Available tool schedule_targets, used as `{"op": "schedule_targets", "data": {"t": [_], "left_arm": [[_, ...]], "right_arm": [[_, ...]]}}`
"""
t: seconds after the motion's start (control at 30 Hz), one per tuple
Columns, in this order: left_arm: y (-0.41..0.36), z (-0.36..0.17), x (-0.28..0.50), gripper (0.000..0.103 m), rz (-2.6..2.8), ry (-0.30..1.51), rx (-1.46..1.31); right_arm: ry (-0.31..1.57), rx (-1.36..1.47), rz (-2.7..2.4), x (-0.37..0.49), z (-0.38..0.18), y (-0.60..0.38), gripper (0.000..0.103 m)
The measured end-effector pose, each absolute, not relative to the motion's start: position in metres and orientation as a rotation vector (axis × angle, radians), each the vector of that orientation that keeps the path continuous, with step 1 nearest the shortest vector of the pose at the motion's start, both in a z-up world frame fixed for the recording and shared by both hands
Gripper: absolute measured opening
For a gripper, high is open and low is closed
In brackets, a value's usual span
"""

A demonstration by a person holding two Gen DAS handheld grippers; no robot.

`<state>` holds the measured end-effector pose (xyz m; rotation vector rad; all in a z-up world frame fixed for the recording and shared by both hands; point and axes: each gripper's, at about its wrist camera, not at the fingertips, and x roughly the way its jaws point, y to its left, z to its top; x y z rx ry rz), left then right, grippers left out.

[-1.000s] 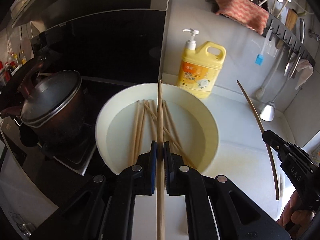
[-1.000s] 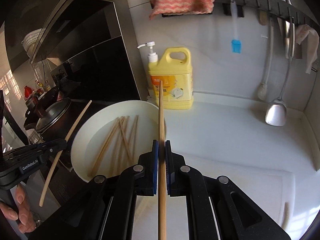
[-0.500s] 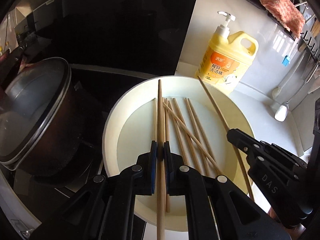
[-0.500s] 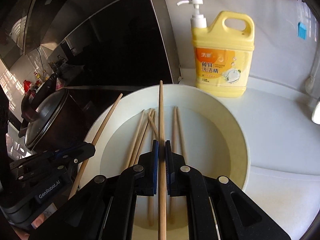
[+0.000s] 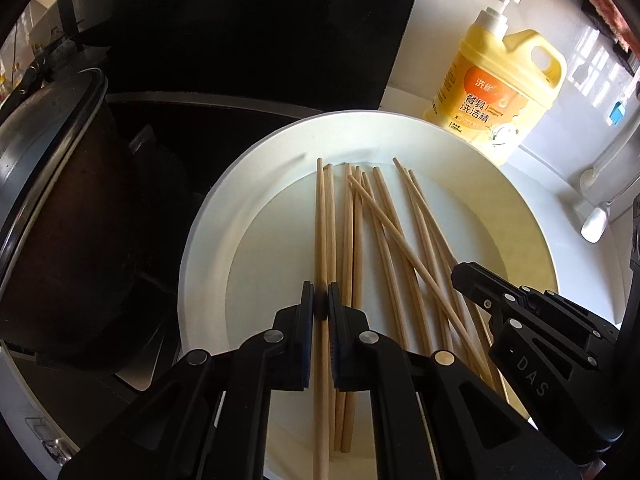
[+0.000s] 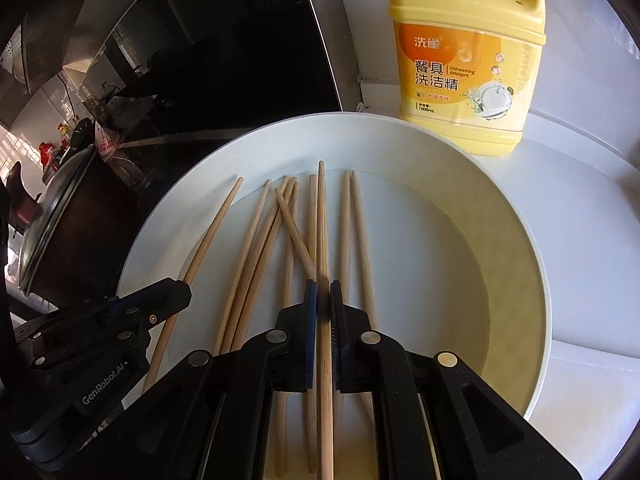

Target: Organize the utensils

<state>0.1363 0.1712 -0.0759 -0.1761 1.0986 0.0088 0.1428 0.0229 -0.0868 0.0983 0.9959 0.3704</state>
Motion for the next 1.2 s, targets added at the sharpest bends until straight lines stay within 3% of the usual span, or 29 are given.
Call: {"op": "schedule_targets", "data": {"t": [0.1, 0.13, 0.23, 0.27, 0.4, 0.5, 0.57, 0.67, 0.87, 1.2], "left_arm": [[0.173, -0.079, 0.137, 0.009, 0.025, 1.108, -0.179], [0.174, -0.081, 0.137, 0.015, 0.022, 1.109, -0.191], [0.175, -0.082, 0.136, 0.051, 0.035, 1.109, -0.208], [0.175, -0.081, 0.136, 0.058, 0.043, 1.101, -0.206], [0.176, -0.073, 0.13, 0.062, 0.065, 1.091, -0.195], [0.181, -0.067, 0.126, 0.072, 0.09, 1.089, -0.194], [0.184, -0.062, 0.12, 0.084, 0.111, 1.085, -0.193], [0.188, -0.051, 0.11, 0.09, 0.132, 1.077, -0.189], [0.185, -0.035, 0.103, 0.095, 0.149, 1.069, -0.167], [0.185, -0.015, 0.084, 0.096, 0.168, 1.051, -0.166]], "right_arm": [[1.015, 0.097, 0.384, 0.144, -0.091, 0.023, 0.007], [1.022, 0.097, 0.386, 0.145, -0.092, 0.023, 0.007], [1.024, 0.106, 0.38, 0.146, -0.092, 0.021, 0.011], [1.019, 0.107, 0.376, 0.147, -0.091, 0.02, 0.012], [1.002, 0.099, 0.374, 0.145, -0.086, 0.014, 0.014], [0.993, 0.101, 0.373, 0.14, -0.081, 0.009, 0.021], [0.987, 0.103, 0.378, 0.135, -0.076, 0.006, 0.025], [0.974, 0.098, 0.372, 0.126, -0.068, 0.002, 0.043], [0.964, 0.099, 0.379, 0.11, -0.052, -0.003, 0.052], [0.956, 0.102, 0.371, 0.083, -0.034, -0.013, 0.057]]}}
